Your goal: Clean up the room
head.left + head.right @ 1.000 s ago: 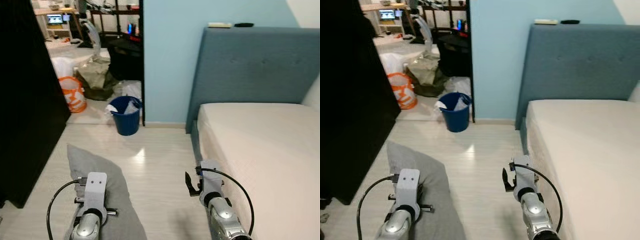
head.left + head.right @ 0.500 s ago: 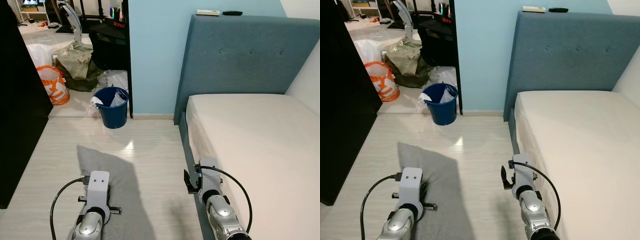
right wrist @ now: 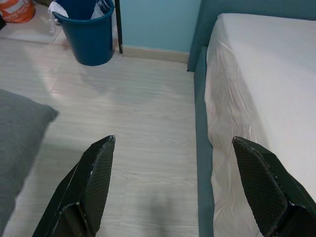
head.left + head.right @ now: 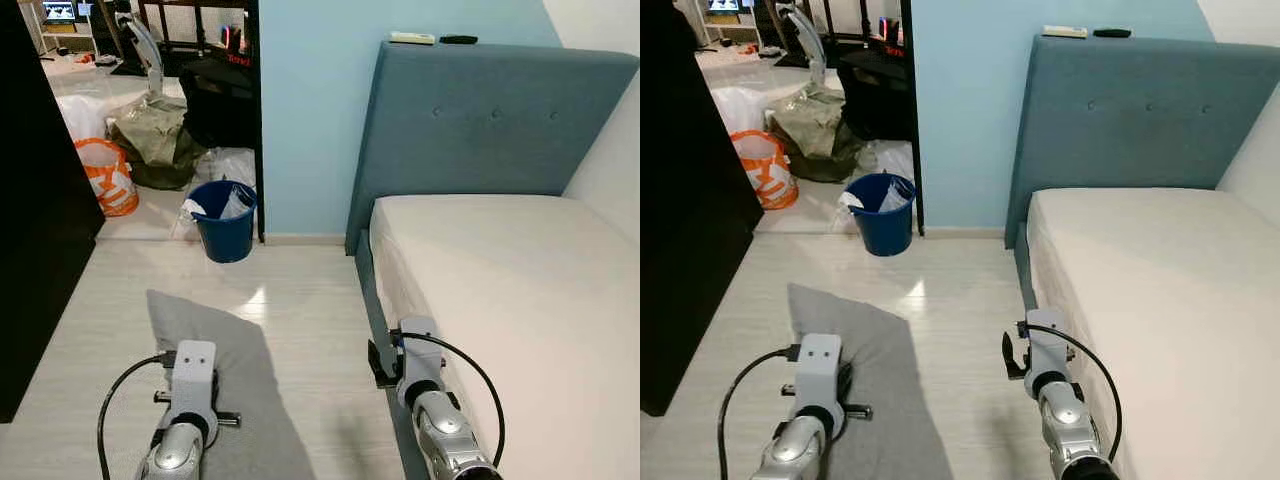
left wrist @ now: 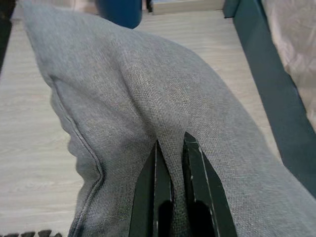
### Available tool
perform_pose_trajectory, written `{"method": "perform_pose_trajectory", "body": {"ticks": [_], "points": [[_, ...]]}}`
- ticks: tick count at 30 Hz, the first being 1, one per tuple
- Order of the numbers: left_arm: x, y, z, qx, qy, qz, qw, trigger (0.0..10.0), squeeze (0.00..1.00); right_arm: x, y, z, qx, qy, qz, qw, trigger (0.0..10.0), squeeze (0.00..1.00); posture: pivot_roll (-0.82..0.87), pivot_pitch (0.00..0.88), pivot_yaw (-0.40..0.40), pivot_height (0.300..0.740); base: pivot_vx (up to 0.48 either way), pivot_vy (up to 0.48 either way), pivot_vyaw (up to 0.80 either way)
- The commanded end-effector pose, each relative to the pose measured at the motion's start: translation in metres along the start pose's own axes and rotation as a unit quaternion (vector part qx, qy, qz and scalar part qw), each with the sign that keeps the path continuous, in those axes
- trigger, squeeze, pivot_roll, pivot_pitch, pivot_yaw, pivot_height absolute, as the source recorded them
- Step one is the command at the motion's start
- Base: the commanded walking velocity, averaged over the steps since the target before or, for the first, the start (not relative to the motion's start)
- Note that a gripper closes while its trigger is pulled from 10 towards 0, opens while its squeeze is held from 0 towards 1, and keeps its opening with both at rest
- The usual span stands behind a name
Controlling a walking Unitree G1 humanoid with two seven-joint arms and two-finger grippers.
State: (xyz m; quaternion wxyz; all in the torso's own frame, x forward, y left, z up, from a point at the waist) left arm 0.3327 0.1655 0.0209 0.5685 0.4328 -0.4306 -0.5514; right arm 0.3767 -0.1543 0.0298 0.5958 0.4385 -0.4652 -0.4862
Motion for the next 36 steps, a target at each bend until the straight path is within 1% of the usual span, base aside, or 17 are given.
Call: {"method": "perform_pose_trajectory", "body": {"ticks": [1, 28, 31, 36], "points": [[0.0041, 0.0208, -0.0018, 0.041, -0.007, 0.004, 0.999, 10.0, 0.00, 0.0013, -0.0072, 0.0027, -0.012, -0.002, -0.006, 1.000, 10.0, 0.00, 0.04, 0.103, -0.037, 0.740, 0.334, 0.000, 0.00], [0.0055, 0.0223, -0.0015, 0.046, -0.012, 0.006, 0.999, 10.0, 0.00, 0.0020, -0.0076, 0.0033, -0.011, -0.004, -0.008, 1.000, 10.0, 0.00, 0.04, 0.095, -0.033, 0.740, 0.345, 0.000, 0.00], [0.0055, 0.0227, -0.0014, 0.047, -0.013, 0.007, 0.999, 10.0, 0.00, 0.0019, -0.0077, 0.0034, -0.011, -0.004, -0.008, 1.000, 10.0, 0.00, 0.04, 0.096, -0.033, 0.740, 0.247, 0.000, 0.00], [0.0053, 0.0239, -0.0008, 0.051, -0.014, 0.009, 0.999, 10.0, 0.00, 0.0015, -0.0076, 0.0035, -0.010, -0.004, -0.009, 1.000, 10.0, 0.00, 0.04, 0.097, -0.034, 0.740, 0.000, 0.000, 0.00]]}}
Point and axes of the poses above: a point about 5 cm out from each wrist's last joint towards the gripper, its own z axis pointing back from the gripper into the wrist, its own y axis along the axis of the wrist's last joint, x = y × z, the point moved 6 cm from there along -z, pointing out of the wrist towards the gripper, and after that the axes turned 3 degrees about z, right-handed, at the moved point
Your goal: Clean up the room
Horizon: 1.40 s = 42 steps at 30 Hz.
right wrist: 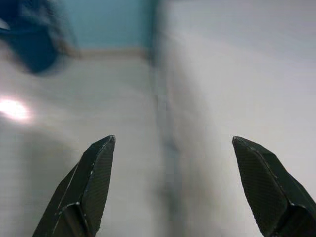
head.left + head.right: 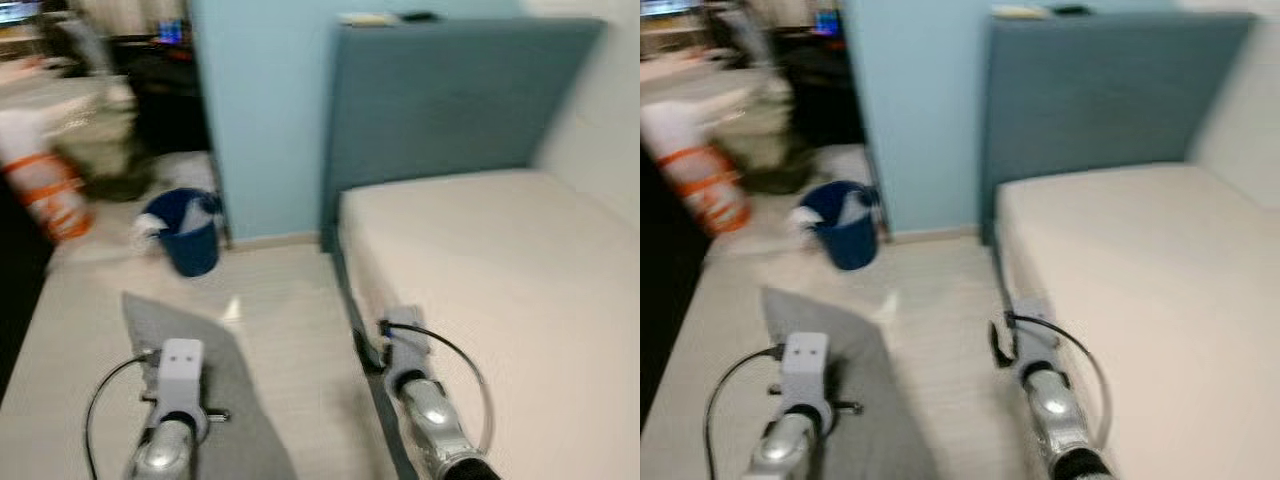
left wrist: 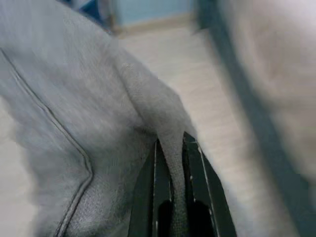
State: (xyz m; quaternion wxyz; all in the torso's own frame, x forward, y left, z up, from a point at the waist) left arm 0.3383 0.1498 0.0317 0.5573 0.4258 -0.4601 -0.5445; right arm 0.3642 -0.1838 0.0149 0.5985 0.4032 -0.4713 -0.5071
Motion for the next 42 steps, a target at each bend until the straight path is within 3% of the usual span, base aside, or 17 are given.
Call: {"method": "perform_pose_trajectory", "body": {"ticks": [1, 16, 34, 42], "points": [[-0.0103, 0.0126, 0.0015, 0.031, 0.008, -0.005, 0.999, 10.0, 0.00, -0.0247, 0.0141, -0.0059, 0.019, 0.025, -0.016, 0.999, 10.0, 0.00, 0.04, 0.097, -0.034, 0.740, 0.000, 0.000, 0.00], [-0.0110, 0.0179, 0.0033, 0.047, 0.009, 0.004, 0.999, 10.0, 0.00, -0.0252, 0.0156, -0.0063, 0.021, 0.028, -0.017, 0.999, 10.0, 0.00, 0.04, 0.099, -0.038, 0.740, 0.000, 0.000, 0.00], [-0.0115, 0.0097, 0.0027, 0.030, 0.019, -0.010, 0.999, 10.0, 0.00, -0.0284, 0.0161, -0.0071, 0.019, 0.037, 0.004, 0.999, 10.0, 0.00, 0.04, 0.100, -0.032, 0.740, 0.000, 0.000, 0.00], [-0.0121, 0.0154, 0.0013, 0.041, 0.027, 0.001, 0.999, 10.0, 0.00, -0.0256, 0.0167, -0.0076, 0.019, 0.029, -0.015, 0.999, 10.0, 0.00, 0.04, 0.099, -0.033, 0.740, 0.000, 0.000, 0.00]]}}
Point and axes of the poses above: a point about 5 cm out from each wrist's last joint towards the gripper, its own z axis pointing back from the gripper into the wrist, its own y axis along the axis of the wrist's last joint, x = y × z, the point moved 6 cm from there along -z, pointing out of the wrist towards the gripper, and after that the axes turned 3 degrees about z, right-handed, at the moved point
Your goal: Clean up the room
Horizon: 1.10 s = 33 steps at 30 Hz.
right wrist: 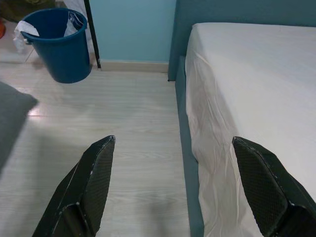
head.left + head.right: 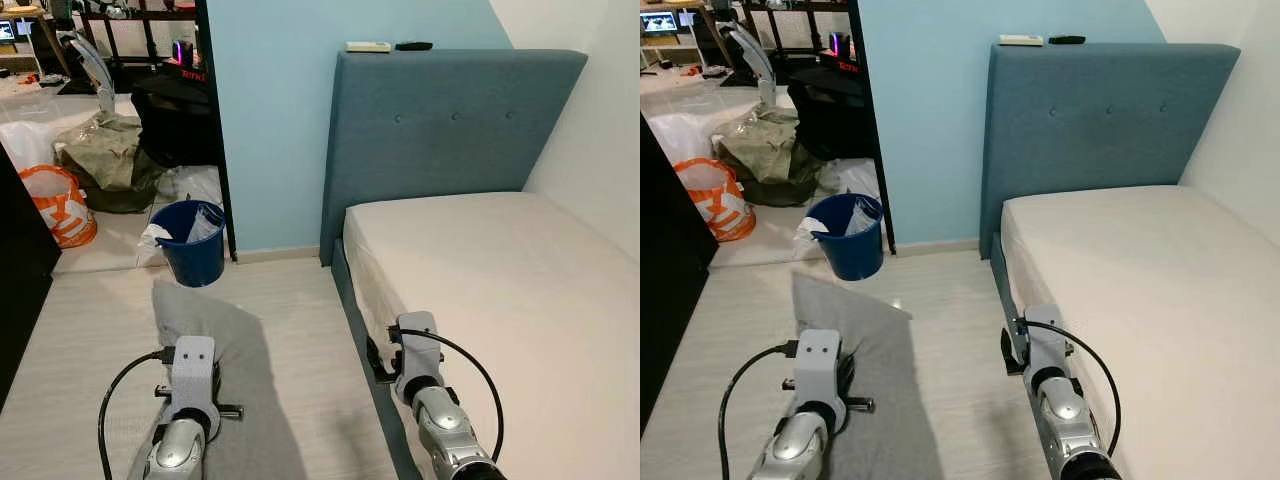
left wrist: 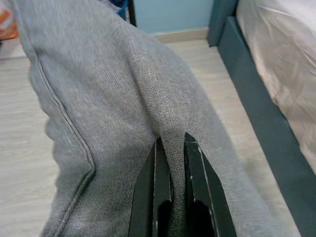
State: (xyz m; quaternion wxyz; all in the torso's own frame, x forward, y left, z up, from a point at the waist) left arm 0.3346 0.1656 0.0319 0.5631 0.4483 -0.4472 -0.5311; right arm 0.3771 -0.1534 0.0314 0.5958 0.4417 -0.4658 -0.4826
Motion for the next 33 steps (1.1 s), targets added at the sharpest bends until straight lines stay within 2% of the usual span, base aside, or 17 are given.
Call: {"method": "perform_pose_trajectory", "body": {"ticks": [1, 16, 28, 33], "points": [[0.0036, 0.0153, -0.0028, 0.031, 0.000, 0.007, 0.999, 10.0, 0.00, 0.0013, -0.0069, 0.0018, -0.013, -0.003, -0.009, 1.000, 10.0, 0.00, 0.04, 0.099, -0.033, 0.740, 0.000, 0.000, 0.00], [-0.0053, 0.0063, -0.0037, 0.010, 0.023, -0.013, 1.000, 10.0, 0.00, -0.0006, -0.0090, 0.0024, -0.018, 0.005, -0.011, 1.000, 10.0, 0.00, 0.04, 0.092, -0.037, 0.740, 0.000, 0.000, 0.00], [-0.0027, 0.0081, -0.0037, 0.014, 0.018, -0.012, 1.000, 10.0, 0.00, -0.0010, -0.0094, 0.0027, -0.018, 0.007, -0.010, 1.000, 10.0, 0.00, 0.03, 0.078, -0.034, 0.740, 0.000, 0.000, 0.00], [-0.0012, 0.0097, -0.0036, 0.018, 0.013, -0.011, 1.000, 10.0, 0.00, -0.0009, -0.0096, 0.0029, -0.018, 0.007, -0.010, 1.000, 10.0, 0.00, 0.03, 0.075, -0.034, 0.740, 0.303, 0.000, 0.00]]}}
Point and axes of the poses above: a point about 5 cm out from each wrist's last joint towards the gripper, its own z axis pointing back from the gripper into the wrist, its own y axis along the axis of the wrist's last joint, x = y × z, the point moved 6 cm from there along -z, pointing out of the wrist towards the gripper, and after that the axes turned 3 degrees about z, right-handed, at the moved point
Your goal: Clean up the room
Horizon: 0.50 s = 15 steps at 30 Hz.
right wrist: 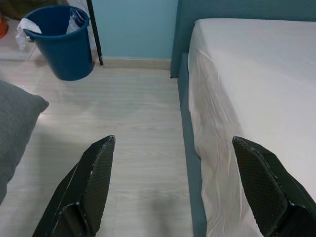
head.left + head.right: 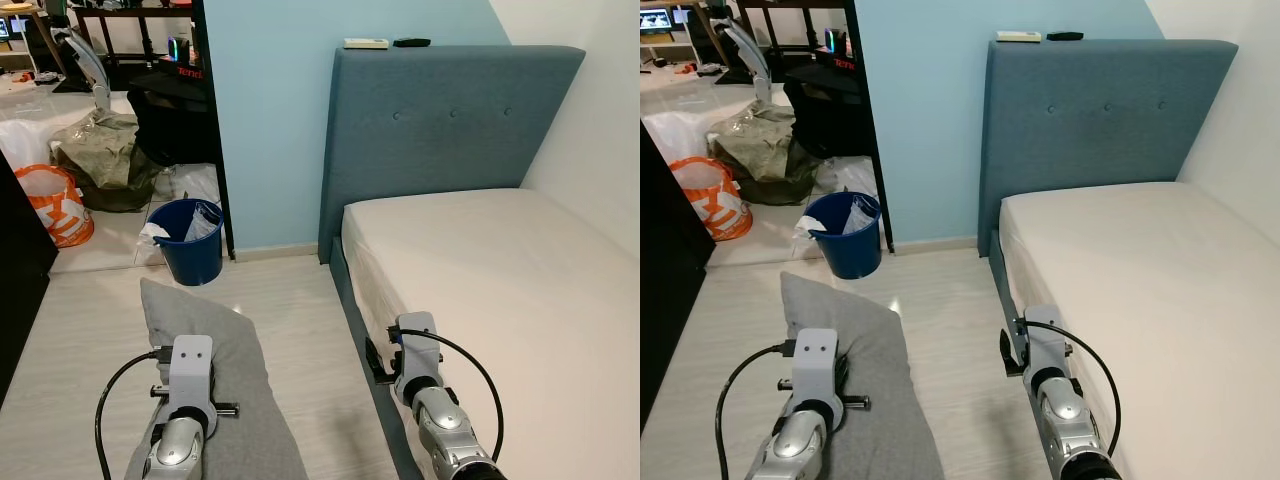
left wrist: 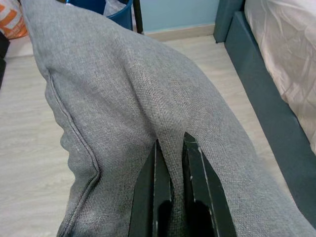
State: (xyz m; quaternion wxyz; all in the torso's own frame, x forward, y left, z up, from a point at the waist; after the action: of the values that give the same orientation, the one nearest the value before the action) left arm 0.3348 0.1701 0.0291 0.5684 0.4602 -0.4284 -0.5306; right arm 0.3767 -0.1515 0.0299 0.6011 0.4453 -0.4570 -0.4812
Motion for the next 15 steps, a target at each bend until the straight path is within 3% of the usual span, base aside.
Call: {"method": "perform_pose_trajectory", "body": {"ticks": [1, 15], "points": [[0.0032, 0.0124, -0.0026, 0.024, -0.006, 0.000, 1.000, 10.0, 0.00, 0.0012, -0.0083, 0.0029, -0.014, -0.003, -0.008, 1.000, 10.0, 0.00, 0.03, 0.075, -0.034, 0.740, 0.334, 0.000, 0.00], [0.0034, 0.0132, -0.0015, 0.028, -0.007, 0.004, 1.000, 10.0, 0.00, 0.0012, -0.0085, 0.0034, -0.013, -0.002, -0.007, 1.000, 10.0, 0.00, 0.03, 0.079, -0.037, 0.740, 0.359, 0.000, 0.00]]}}
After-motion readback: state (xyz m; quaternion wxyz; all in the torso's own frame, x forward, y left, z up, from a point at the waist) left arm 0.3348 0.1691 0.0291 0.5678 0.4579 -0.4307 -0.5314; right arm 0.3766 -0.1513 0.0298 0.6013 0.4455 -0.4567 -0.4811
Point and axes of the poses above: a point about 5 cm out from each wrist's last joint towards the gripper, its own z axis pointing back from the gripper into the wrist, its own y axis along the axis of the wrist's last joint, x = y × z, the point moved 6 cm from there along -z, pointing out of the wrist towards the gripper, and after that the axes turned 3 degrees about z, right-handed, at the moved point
